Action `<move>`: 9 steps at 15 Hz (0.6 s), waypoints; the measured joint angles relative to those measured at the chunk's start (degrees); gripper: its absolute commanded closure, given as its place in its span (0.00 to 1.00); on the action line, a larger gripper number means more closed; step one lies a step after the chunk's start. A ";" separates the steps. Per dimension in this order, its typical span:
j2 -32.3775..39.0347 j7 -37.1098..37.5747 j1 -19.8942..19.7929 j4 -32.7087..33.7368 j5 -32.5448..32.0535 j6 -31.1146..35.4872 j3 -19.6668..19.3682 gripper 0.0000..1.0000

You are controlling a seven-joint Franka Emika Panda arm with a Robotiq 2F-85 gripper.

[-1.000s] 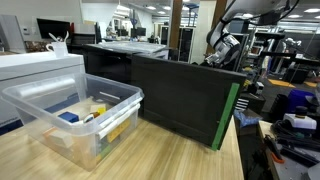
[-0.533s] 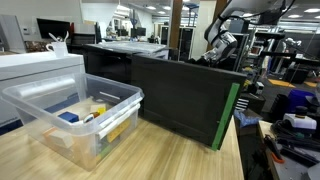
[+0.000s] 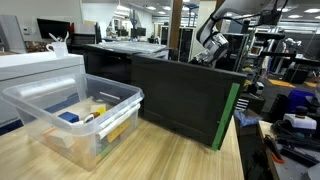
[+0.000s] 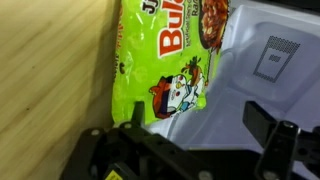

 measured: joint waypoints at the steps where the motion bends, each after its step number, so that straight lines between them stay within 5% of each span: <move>1: 0.55 0.00 0.46 -0.13 0.79 1.09 0.64 0.00; 9: 1.79 -0.01 1.95 -2.46 7.69 6.81 1.47 0.00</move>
